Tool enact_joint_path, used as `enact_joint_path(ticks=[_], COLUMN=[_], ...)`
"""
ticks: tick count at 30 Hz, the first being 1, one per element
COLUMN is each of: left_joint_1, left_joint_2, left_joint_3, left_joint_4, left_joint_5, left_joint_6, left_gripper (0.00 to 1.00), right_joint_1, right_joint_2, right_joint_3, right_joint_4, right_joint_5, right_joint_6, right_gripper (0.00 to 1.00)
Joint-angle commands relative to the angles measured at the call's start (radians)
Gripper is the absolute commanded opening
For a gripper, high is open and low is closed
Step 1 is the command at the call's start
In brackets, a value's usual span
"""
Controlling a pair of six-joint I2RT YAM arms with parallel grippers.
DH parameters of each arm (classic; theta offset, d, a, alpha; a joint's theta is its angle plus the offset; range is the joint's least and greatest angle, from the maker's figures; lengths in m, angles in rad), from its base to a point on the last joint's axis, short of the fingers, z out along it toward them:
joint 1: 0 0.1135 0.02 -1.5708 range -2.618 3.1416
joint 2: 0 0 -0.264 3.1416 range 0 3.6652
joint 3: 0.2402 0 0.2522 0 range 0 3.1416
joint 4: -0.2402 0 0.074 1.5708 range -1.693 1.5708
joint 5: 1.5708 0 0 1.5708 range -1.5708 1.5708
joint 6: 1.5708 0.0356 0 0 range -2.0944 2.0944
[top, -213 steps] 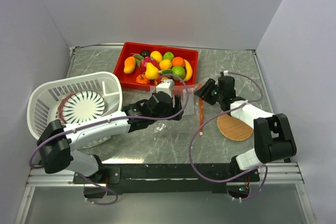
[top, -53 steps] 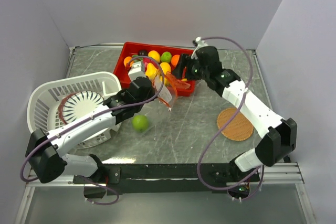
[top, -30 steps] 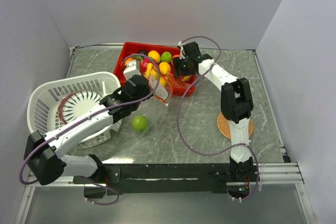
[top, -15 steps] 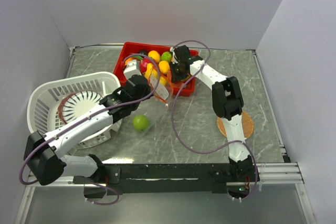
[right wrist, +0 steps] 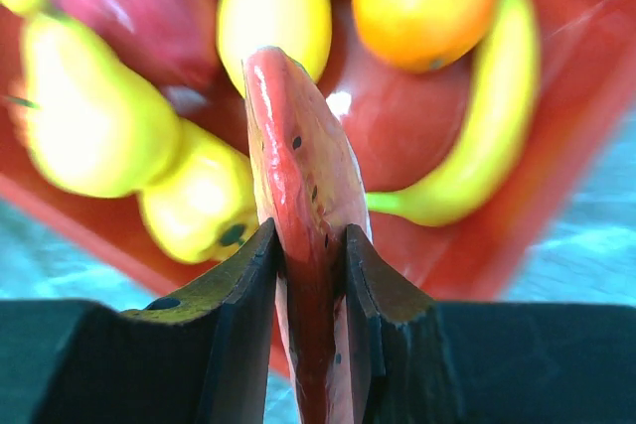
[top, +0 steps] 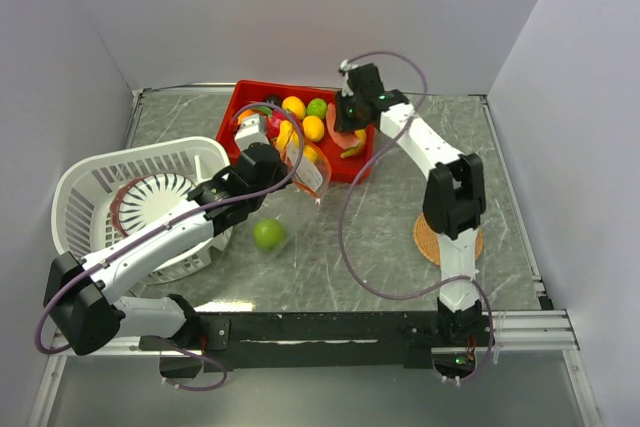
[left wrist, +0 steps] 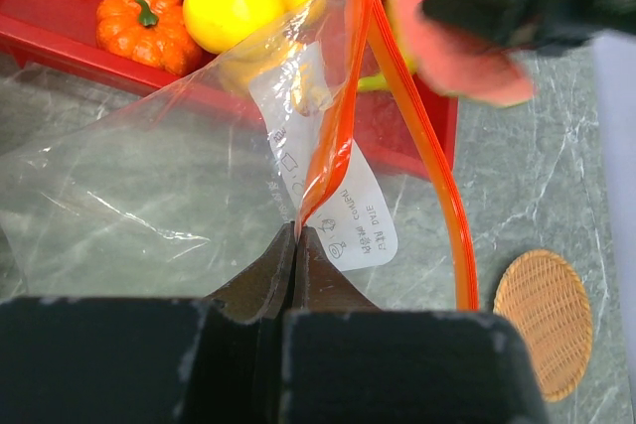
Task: Place the food in the zip-top bag and seal the zipper
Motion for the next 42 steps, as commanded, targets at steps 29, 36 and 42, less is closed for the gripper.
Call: enact_joint_path(ticks=[29,36,42], left_joint_1=[0.003,0.001,0.001], left_joint_2=[-0.017,-0.026,-0.023], left_joint_3=[0.017,0.021,0.024], left_joint_4=[0.152,0.149,0.151], left_joint_5=[0.056,0.060,0.072], left_joint_6=[0.008,0.011,0.016], left_gripper=[0.01,0.01,0.01], right_joint_1=[0.245,0.245,0.243], right_joint_2=[-0.554,-0.509,-0.517], right_joint_3=[-0.432,-0.391,-0.369], right_joint_4=[0.152,0.139,0.123], right_joint_5=[-0.041,-0.003,0.031], right_joint_6=[0.391,0.385,0.376], right_gripper=[0.19,0.27,0.70])
